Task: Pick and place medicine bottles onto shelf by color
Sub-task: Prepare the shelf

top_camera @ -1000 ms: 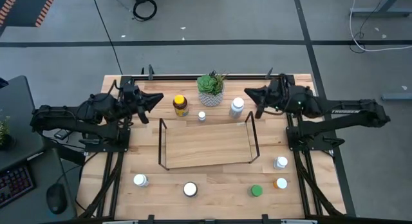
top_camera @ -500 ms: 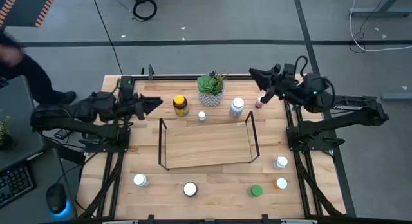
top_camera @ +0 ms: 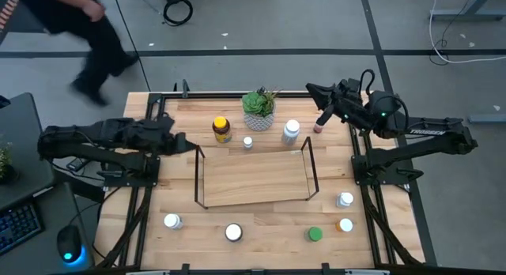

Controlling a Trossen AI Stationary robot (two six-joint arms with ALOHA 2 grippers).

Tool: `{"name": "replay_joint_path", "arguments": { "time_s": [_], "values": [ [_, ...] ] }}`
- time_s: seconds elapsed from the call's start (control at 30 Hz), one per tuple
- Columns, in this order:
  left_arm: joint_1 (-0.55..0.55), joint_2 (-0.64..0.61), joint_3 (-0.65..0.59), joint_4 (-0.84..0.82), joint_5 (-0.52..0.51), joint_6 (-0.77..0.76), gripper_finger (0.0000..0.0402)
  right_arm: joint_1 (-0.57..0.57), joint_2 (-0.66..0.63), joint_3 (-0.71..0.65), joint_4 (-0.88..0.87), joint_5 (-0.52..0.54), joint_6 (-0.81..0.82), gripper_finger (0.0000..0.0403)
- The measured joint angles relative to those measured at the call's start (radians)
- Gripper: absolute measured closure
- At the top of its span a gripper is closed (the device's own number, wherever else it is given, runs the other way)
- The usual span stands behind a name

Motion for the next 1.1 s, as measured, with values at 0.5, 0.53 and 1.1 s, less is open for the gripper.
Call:
{"name": "replay_joint_path", "arguments": {
  "time_s": [0.5, 0.53, 1.1],
  "values": [
    [0.001, 0.163, -0.001, -0.012, 0.121, 0.045, 0.0181, 0.000, 0.000, 0.000, -0.208, -0.036, 0.249, 0.0380],
    [0.001, 0.158, 0.002, -0.021, 0.123, 0.045, 0.0183, 0.000, 0.000, 0.000, -0.219, -0.044, 0.253, 0.0380],
    [0.002, 0.156, 0.093, -0.249, 0.051, 0.172, 0.0195, -0.031, 0.000, 0.000, -0.247, -0.055, 0.284, 0.0380]
  ]
}}
